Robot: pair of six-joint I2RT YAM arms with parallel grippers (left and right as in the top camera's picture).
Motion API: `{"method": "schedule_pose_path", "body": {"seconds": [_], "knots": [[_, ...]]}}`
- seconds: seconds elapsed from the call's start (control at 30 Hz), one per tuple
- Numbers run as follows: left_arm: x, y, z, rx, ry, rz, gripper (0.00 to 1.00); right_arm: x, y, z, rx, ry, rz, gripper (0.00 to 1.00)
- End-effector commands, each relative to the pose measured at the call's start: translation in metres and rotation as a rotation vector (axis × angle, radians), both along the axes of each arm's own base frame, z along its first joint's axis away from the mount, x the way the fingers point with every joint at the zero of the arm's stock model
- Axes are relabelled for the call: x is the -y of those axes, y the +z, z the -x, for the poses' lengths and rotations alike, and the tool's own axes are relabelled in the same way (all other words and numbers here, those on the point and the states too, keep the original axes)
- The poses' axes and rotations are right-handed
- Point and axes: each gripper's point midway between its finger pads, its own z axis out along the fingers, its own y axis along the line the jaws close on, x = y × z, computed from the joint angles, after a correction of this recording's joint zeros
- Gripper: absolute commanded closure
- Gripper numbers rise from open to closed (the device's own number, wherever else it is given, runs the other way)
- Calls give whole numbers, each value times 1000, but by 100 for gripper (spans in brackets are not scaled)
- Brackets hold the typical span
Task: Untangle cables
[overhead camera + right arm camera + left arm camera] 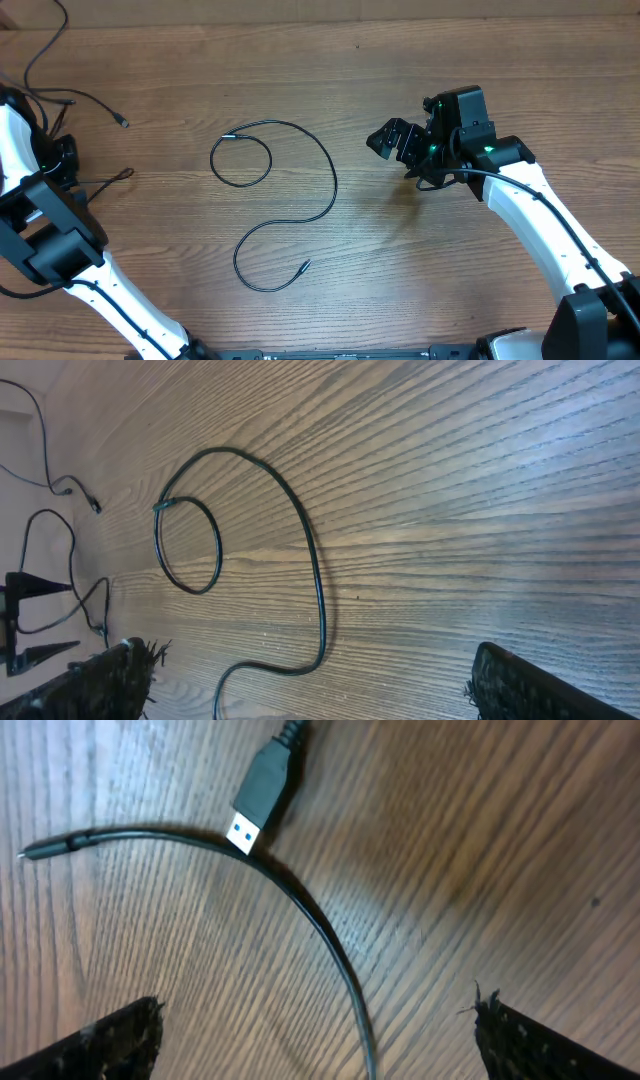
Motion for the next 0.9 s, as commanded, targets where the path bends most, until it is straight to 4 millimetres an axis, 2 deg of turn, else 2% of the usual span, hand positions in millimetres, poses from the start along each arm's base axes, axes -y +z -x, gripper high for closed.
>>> {"method": "schedule_pose_path", "body": {"seconds": [0.0,0.13,0.23,0.4,0.5,0.57,0.63,0.67,0.7,0.73,0.77,0.8,0.87], "knots": [[10,-5,-15,68,-246,73,0,-1,1,-2,8,1,5,0],[24,13,-58,305,-499,141,0,-1,1,-2,8,1,5,0],[21,33,-69,362,-543,109,1,-1,1,-2,8,1,5,0],[6,98,-94,488,-759,-58,0,-1,1,-2,8,1,5,0],[11,145,-105,588,-932,-147,0,-1,1,-2,8,1,5,0],[12,156,-104,597,-935,-170,1,-1,1,-2,8,1,5,0],[21,165,-105,636,-944,-155,0,-1,1,-2,8,1,5,0],[34,169,-109,689,-975,-118,0,-1,1,-2,8,1,5,0],[52,176,-117,765,-1077,-88,0,-1,1,-2,8,1,5,0],[60,178,-119,792,-1118,-76,0,-1,1,-2,8,1,5,0],[71,178,-120,804,-1167,-58,0,-1,1,-2,8,1,5,0],[78,175,-118,783,-1187,-43,4,-1,1,-2,8,1,5,0],[81,167,-113,716,-1188,-37,10,-1,1,-2,8,1,5,0]]}}
